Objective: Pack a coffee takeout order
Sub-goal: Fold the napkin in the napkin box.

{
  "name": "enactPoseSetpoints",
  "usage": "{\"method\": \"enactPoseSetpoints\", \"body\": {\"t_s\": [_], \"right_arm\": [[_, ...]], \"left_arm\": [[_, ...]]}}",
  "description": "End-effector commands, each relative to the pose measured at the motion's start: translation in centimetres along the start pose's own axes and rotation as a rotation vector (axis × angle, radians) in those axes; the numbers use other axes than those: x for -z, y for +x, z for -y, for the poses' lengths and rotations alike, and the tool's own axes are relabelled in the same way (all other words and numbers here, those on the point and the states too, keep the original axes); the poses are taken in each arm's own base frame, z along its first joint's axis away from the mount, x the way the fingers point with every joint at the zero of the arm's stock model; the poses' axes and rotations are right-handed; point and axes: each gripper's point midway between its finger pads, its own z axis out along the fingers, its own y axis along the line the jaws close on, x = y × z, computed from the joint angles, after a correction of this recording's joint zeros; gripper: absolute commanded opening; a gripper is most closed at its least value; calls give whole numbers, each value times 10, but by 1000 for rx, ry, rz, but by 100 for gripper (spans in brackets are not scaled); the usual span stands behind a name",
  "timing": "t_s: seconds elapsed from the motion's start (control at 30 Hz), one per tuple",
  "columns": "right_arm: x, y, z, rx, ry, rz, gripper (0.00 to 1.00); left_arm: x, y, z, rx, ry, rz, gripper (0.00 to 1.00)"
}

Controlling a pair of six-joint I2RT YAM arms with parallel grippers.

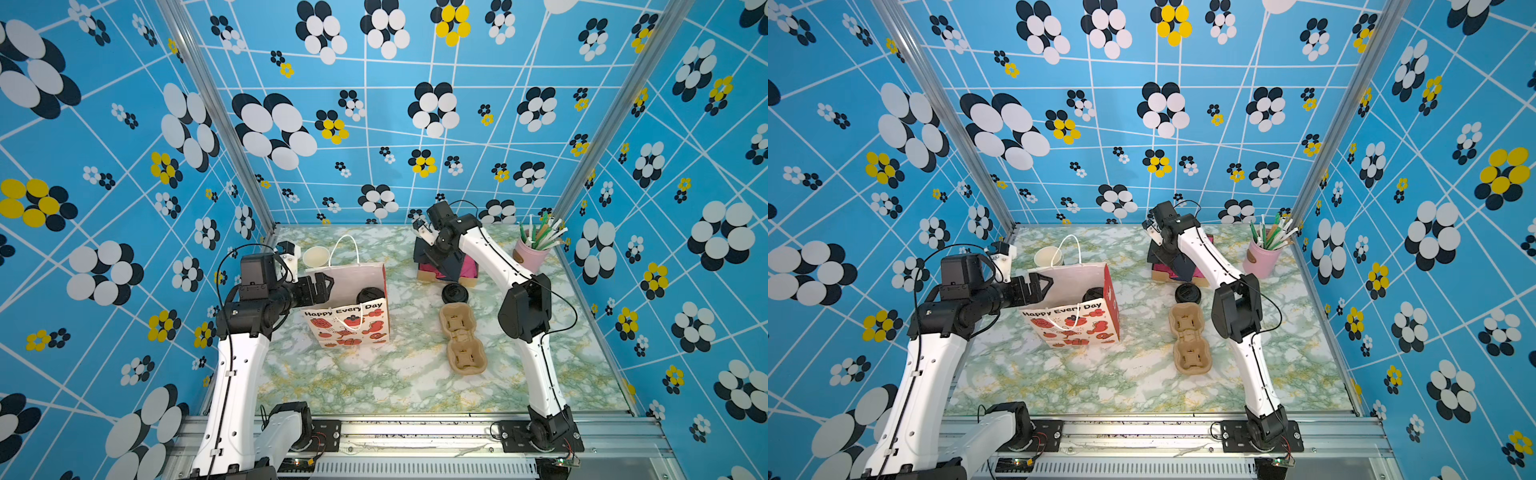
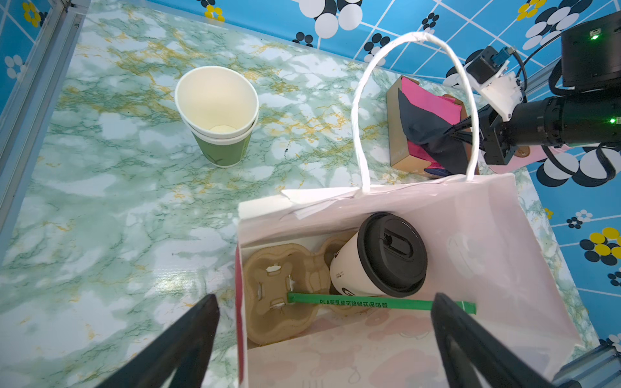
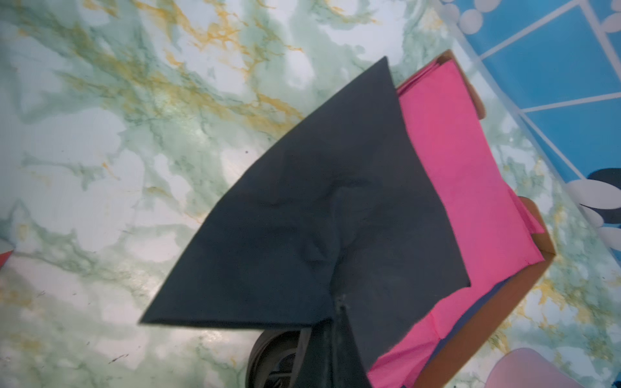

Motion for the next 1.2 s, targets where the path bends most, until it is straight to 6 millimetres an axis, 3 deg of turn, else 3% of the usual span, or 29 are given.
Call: {"method": "enactPoseSetpoints", "body": {"t_s": [0.0,0.3,0.5,0.8,0.9,1.17], "right_arm": [[18,-16,35,-48,106,75,0],[-10,-31,63,-79,161,115,0],[-37,-38,58,-70,140,146,0],[-63,-30,62,-76,156,112,4],[-63,-32,64,-88,159,117,7],[-45,-31,72,-116,188,99,33]], "left_arm": [[1,1,-1,-4,-2,12,100],[0,3,-3,-2,-10,6,100],[1,4,-3,-5,-12,4,100],[2,5,-4,-12,-17,5,100],[3,5,-3,-12,-15,7,100],[6,3,-2,-14,-15,17,100]]}}
